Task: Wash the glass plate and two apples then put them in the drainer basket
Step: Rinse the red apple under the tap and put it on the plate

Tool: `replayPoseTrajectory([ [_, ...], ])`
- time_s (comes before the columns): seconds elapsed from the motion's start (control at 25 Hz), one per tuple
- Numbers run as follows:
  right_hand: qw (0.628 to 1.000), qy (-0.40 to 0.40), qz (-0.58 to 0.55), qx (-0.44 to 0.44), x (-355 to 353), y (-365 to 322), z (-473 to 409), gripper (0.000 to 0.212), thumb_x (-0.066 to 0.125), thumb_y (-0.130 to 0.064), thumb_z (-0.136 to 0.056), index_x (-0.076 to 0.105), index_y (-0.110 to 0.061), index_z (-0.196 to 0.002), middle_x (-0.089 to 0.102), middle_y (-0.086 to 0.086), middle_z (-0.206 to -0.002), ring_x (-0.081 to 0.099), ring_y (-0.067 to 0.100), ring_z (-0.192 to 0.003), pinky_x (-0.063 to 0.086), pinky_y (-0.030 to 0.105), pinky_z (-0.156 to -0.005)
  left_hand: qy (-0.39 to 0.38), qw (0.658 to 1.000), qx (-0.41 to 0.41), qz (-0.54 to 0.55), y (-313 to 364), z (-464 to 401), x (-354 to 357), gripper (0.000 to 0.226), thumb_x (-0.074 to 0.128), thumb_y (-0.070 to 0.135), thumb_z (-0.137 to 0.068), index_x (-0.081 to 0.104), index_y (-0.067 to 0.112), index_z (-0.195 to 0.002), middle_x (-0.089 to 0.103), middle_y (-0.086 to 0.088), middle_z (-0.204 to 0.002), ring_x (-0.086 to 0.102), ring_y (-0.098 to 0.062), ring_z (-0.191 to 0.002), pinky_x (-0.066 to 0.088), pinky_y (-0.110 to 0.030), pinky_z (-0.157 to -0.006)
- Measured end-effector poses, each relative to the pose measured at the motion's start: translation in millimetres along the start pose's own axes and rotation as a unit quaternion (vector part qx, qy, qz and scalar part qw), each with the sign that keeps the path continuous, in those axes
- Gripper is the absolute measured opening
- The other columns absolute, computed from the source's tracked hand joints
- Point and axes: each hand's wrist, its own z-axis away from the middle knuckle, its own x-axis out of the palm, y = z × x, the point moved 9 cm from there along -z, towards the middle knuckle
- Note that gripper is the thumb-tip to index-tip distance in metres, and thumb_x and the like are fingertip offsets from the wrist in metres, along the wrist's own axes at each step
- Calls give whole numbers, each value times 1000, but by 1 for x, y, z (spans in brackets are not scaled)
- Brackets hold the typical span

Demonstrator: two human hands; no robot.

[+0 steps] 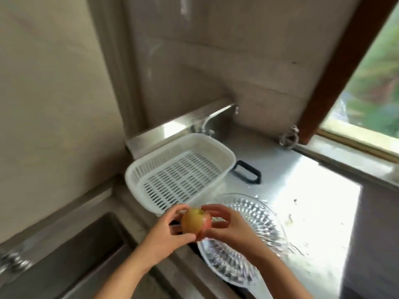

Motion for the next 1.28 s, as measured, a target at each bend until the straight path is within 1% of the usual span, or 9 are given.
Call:
replayPoseTrajectory([
  [0.16,998,69,10,-2,-73,44,-3,69,82,-4,-63,55,-18,-125,64,3,-120,67,16,-101,57,32,-88,-74,995,34,-51,7,-60,75,66,77,5,-64,50,46,-108,51,16,-122,63,-6,-105,52,-17,-84],
  [0.24,996,88,13,-10,-90,63,-8,67,81,-1,-64,55,-18,-123,61,4,-123,64,15,-104,57,31,-88,-80,993,43,-77,2,-78,97,66,76,5,-64,49,44,-109,50,14,-124,58,-9,-113,51,-23,-94],
  [0.4,994,100,33,-24,-104,90,-17,66,80,-4,-65,54,-17,-125,56,3,-127,59,11,-110,56,34,-90,-72,990,30,-119,-16,-98,119,63,75,4,-65,48,42,-106,49,6,-129,55,-14,-114,52,-31,-94],
  [0.68,996,68,40,-30,-106,108,-19,62,78,-6,-64,51,-43,-107,55,-13,-117,58,5,-106,56,17,-75,-61,989,17,-137,-29,-100,127,61,75,8,-65,46,50,-100,46,10,-129,47,-12,-119,43,-30,-98],
  [0.8,997,61,35,-24,-107,109,-18,63,78,-6,-64,51,-38,-111,55,-12,-117,58,7,-106,57,21,-78,-66,991,10,-112,-30,-101,129,60,74,8,-66,48,50,-99,48,12,-126,48,-12,-121,43,-15,-85],
  [0.92,996,71,51,-6,-115,108,-16,69,80,-7,-65,49,-29,-123,54,-9,-120,57,9,-109,57,29,-85,-66,994,-15,-89,-30,-98,125,64,74,9,-69,45,52,-107,45,16,-123,44,-8,-123,38,-21,-94],
  [1.0,994,90,62,-8,-123,96,-11,70,80,-9,-66,48,-28,-125,54,-11,-121,56,8,-108,55,25,-84,-60,995,-30,-76,-26,-89,114,68,73,14,-72,40,48,-121,43,15,-123,43,-7,-122,37,-29,-98],
  [1.12,991,88,99,-35,-123,63,-7,60,75,-9,-72,49,-39,-116,53,-16,-119,54,4,-109,52,15,-81,-40,998,-28,-39,-12,-67,85,65,72,20,-76,38,45,-126,49,14,-126,51,-6,-118,45,-18,-89],
  [1.28,985,0,144,-94,-51,-3,-12,55,70,-2,-75,50,-39,-111,61,-6,-112,60,9,-103,52,20,-85,45,998,-42,33,-10,0,4,58,67,15,-81,42,32,-131,59,3,-122,60,-8,-109,50,-17,-86],
])
